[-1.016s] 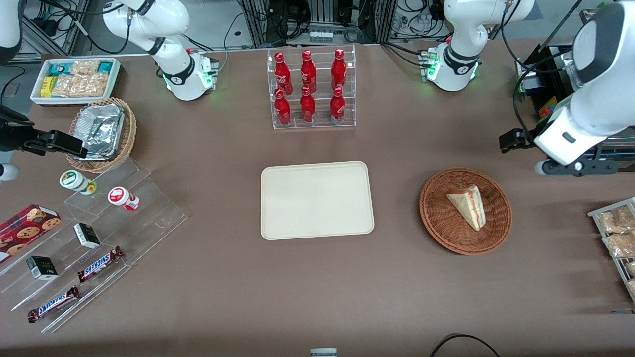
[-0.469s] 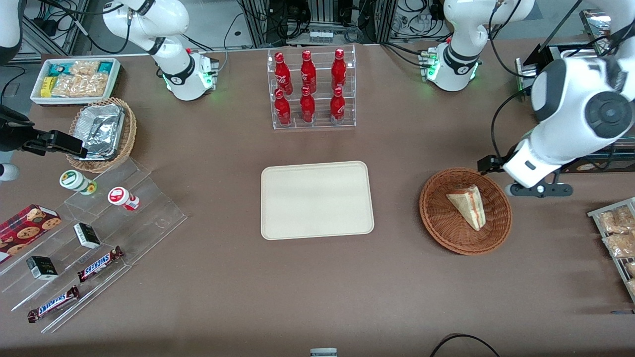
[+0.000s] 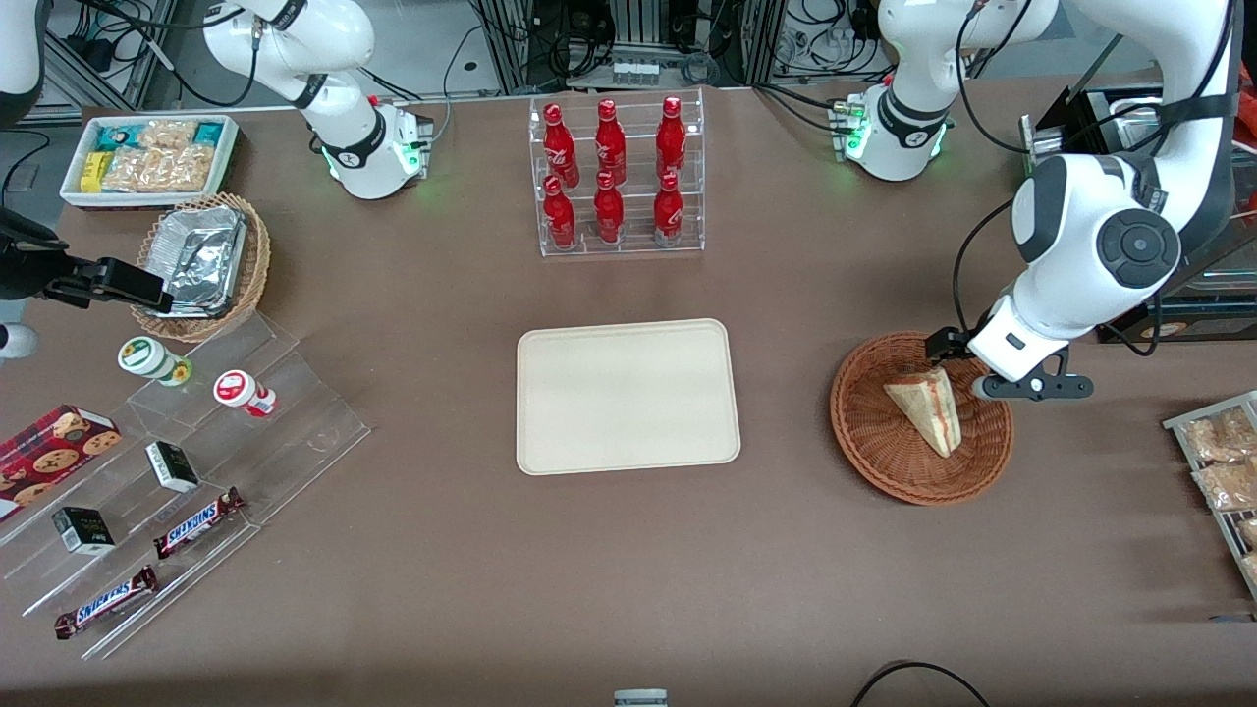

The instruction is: Place sandwich from basket to tray

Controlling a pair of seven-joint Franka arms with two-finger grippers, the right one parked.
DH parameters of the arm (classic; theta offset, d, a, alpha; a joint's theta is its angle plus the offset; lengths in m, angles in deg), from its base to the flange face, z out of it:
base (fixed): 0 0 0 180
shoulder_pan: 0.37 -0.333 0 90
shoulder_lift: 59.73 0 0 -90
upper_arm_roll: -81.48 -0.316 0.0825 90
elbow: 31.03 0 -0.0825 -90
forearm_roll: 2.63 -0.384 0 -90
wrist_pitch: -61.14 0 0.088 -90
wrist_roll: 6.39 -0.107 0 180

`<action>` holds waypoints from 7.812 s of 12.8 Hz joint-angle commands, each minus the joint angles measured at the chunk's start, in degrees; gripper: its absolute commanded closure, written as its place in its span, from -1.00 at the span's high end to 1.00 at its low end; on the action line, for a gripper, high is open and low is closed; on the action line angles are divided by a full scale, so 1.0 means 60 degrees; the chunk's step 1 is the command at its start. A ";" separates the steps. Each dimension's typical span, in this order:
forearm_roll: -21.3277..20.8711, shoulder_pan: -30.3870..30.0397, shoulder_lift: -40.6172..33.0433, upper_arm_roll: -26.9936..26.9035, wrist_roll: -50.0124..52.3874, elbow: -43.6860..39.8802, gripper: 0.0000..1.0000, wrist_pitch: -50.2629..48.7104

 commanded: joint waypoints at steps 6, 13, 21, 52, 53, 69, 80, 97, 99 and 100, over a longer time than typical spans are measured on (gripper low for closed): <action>0.0379 -0.0051 0.0436 -0.0123 0.2318 0.0614 1.00 0.1465; 0.0365 0.0066 0.1080 -0.0109 0.5486 0.0644 1.00 0.2214; 0.0365 0.0096 0.1593 -0.0094 0.6102 0.0630 1.00 0.2405; 0.1258 0.4853 0.4682 0.0155 0.6307 -0.5477 -1.00 -0.2225; 0.1273 0.5175 0.4887 0.0155 0.6423 -0.5754 -1.00 -0.1876; 0.0921 0.7053 0.7453 0.0067 0.8840 -0.8657 -1.00 -0.1403; 0.0907 0.7053 0.7483 0.0038 0.9486 -0.8687 1.00 -0.1388; 0.0643 0.4437 0.4586 0.0140 0.5696 -0.8795 1.00 -0.5489; 0.0702 0.3820 0.3590 0.0126 0.4132 -0.7579 1.00 -0.5286; 0.0687 0.3410 0.3165 0.0126 0.3472 -0.7051 1.00 -0.5242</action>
